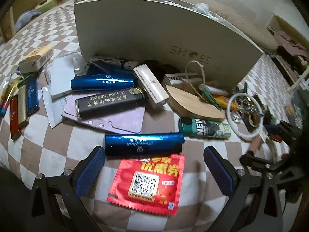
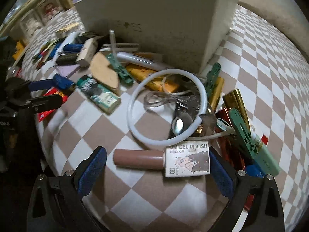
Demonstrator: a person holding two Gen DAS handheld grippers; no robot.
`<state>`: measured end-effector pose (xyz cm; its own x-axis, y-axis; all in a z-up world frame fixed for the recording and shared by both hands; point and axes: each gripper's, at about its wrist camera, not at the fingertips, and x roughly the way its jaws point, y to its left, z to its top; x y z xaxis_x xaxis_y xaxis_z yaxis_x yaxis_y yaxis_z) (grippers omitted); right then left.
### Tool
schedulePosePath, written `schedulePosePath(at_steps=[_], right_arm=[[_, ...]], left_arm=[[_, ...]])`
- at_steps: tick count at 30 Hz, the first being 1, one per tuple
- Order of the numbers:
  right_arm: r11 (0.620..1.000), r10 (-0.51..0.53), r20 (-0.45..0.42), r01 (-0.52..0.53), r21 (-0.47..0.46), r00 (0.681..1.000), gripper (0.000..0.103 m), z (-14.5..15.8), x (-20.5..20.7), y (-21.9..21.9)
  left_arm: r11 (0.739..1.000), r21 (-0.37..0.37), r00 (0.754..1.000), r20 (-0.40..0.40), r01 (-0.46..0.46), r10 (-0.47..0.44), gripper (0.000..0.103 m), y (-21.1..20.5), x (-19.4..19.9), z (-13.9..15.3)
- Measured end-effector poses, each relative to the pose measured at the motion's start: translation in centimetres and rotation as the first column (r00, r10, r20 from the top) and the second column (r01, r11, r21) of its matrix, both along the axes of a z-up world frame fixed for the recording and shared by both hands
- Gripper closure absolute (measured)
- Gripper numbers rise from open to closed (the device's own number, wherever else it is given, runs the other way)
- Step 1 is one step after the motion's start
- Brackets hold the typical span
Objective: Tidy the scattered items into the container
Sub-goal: 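Grasp the UV gel polish bottle with the right gripper while the left grasps the blue lighter, then carry the polish bottle and blue lighter up over the white box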
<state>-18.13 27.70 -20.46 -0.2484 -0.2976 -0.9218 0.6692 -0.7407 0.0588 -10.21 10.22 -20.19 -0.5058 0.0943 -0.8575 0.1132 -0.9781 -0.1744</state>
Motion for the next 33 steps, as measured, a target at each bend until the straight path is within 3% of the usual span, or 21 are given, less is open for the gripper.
schedulePosePath(at_steps=[4, 6, 9, 17, 20, 33], right_arm=[[1.000, -0.029, -0.022, 0.029, -0.010, 0.999, 0.016, 0.3, 0.3, 0.2], [0.998, -0.053, -0.014, 0.053, -0.027, 0.998, 0.016, 0.4, 0.2, 0.2], [0.996, -0.083, -0.015, 0.082, -0.034, 0.996, 0.016, 0.7, 0.5, 1.8], [0.985, -0.162, -0.032, 0.159, -0.072, 0.986, 0.016, 2.1, 1.5, 4.4], [0.983, -0.175, -0.033, 0.173, -0.069, 0.984, 0.016, 1.8, 1.5, 1.9], [0.969, -0.213, -0.035, 0.206, -0.135, 0.977, 0.016, 4.7, 3.3, 0.6]], left_arm=[[0.999, -0.042, 1.000, -0.008, -0.026, 0.026, 0.002, 0.6, 0.0, -0.3], [0.998, -0.037, 0.998, -0.018, -0.054, 0.054, 0.003, 0.5, 0.1, -0.4], [0.995, -0.033, 0.995, -0.042, -0.094, 0.093, 0.020, -0.1, 0.3, -0.3], [0.999, -0.023, 0.997, -0.065, -0.030, 0.029, 0.020, -0.6, 0.7, -0.1], [1.000, -0.017, 0.997, -0.071, -0.015, 0.014, 0.020, -0.7, 0.8, 0.3], [0.998, -0.028, 0.983, -0.169, 0.064, -0.068, 0.020, -1.3, 2.5, 3.7]])
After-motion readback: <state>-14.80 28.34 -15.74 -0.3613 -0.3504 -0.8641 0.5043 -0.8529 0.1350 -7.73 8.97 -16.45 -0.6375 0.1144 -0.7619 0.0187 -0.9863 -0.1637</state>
